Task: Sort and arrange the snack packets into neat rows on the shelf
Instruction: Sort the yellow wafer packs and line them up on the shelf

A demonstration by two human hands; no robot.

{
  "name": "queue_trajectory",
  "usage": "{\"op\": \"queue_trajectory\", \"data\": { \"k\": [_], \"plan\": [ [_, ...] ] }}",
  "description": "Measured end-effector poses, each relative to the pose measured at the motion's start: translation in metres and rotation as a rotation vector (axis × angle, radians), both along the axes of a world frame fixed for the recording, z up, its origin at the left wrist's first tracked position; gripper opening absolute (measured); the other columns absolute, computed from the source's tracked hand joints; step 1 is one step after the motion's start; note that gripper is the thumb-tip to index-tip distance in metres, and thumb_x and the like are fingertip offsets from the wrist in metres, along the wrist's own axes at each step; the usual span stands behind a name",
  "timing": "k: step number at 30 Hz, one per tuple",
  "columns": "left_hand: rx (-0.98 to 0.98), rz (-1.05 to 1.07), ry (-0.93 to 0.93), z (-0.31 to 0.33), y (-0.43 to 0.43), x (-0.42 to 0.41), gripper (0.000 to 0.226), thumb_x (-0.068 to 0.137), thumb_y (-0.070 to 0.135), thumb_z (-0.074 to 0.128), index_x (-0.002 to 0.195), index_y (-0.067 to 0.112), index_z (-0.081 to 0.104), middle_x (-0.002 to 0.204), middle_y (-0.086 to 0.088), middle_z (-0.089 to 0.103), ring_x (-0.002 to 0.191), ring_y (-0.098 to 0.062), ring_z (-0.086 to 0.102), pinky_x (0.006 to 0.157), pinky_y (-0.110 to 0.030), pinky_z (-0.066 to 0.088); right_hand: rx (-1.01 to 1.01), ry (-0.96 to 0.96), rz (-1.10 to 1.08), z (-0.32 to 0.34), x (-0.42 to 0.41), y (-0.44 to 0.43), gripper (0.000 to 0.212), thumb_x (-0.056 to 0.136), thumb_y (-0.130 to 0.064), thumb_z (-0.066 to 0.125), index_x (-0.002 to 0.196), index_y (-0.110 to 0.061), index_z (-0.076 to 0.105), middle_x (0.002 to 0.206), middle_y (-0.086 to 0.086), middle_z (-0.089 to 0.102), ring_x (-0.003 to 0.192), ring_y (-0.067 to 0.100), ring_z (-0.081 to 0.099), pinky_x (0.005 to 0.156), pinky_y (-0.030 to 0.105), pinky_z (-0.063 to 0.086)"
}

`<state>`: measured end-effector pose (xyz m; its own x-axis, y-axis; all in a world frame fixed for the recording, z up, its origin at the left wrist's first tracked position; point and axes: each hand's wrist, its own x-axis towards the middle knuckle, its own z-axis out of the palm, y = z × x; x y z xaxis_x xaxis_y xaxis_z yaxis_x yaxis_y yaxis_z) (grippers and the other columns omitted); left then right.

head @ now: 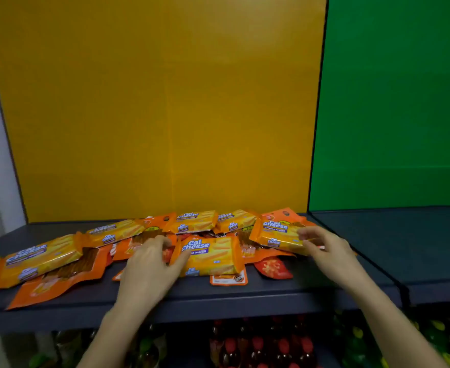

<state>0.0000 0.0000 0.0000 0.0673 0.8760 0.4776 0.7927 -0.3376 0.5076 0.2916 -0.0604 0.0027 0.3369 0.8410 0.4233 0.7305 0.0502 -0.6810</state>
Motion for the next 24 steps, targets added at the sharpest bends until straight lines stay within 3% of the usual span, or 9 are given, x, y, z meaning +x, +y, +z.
{"op": "queue_trajectory", "data": {
  "k": [3,6,9,12,16,19,24],
  "plan": [
    [-0.152,0.11,0.161,0.0,0.022,0.011,0.067,0.08,0.062,0.051,0.123,0.012,0.049,0.125,-0.008,0.055,0.116,-0.025,0.051,0.092,-0.035,0.041,-0.092,-0.074,-0.144,0.005,0.02,0.024,0.028,0.091,-0.015,0.053,0.119,-0.011,0.058,0.119,0.007,0.062,0.106,0.025,0.059,0.087,0.034,0.046],
    [-0.279,0.147,0.238,0.003,0.033,0.023,0.083,0.072,0.075,0.047,0.126,0.011,0.045,0.127,-0.009,0.056,0.116,-0.027,0.052,0.089,-0.035,0.044,-0.338,-0.183,-0.233,0.01,0.032,0.042,0.05,0.091,-0.046,0.048,0.123,-0.008,0.052,0.126,0.013,0.058,0.114,0.029,0.055,0.091,0.036,0.043],
    [-0.334,0.173,0.299,0.007,0.043,0.027,0.098,0.06,0.084,0.049,0.128,0.013,0.044,0.129,-0.006,0.055,0.117,-0.026,0.053,0.09,-0.035,0.045,-0.519,-0.28,-0.257,0.006,0.037,0.056,0.085,0.077,-0.077,0.036,0.126,-0.009,0.049,0.129,0.012,0.056,0.116,0.029,0.054,0.093,0.038,0.044],
    [-0.417,0.14,0.308,0.011,0.052,0.031,0.105,0.056,0.081,0.056,0.133,0.012,0.037,0.134,-0.007,0.051,0.118,-0.025,0.052,0.09,-0.034,0.045,-0.552,-0.325,-0.27,0.004,0.036,0.068,0.1,0.064,-0.088,0.034,0.132,-0.016,0.044,0.135,0.008,0.052,0.123,0.028,0.051,0.099,0.04,0.041],
    [-0.524,0.04,0.108,0.012,0.059,0.033,0.106,0.058,0.063,0.072,0.138,0.01,0.027,0.142,-0.008,0.042,0.125,-0.025,0.047,0.092,-0.033,0.044,-0.542,-0.285,-0.221,0.003,0.032,0.076,0.105,0.063,-0.086,0.042,0.14,-0.016,0.033,0.144,0.008,0.044,0.129,0.029,0.046,0.103,0.041,0.04],
    [-0.553,-0.002,-0.007,0.01,0.06,0.03,0.103,0.058,0.056,0.077,0.137,0.012,0.027,0.139,-0.007,0.043,0.119,-0.023,0.048,0.09,-0.03,0.042,-0.518,-0.182,-0.176,0.005,0.029,0.076,0.101,0.066,-0.077,0.055,0.141,-0.014,0.029,0.144,0.009,0.044,0.129,0.029,0.045,0.101,0.039,0.041],
    [-0.543,-0.089,-0.244,0.005,0.063,0.029,0.092,0.054,0.042,0.085,0.129,0.015,0.038,0.118,-0.001,0.051,0.102,-0.017,0.053,0.087,-0.029,0.047,-0.417,0.018,-0.119,0.005,0.027,0.081,0.098,0.066,-0.057,0.073,0.139,-0.01,0.029,0.142,0.011,0.044,0.128,0.029,0.045,0.102,0.038,0.041]
  ]
}}
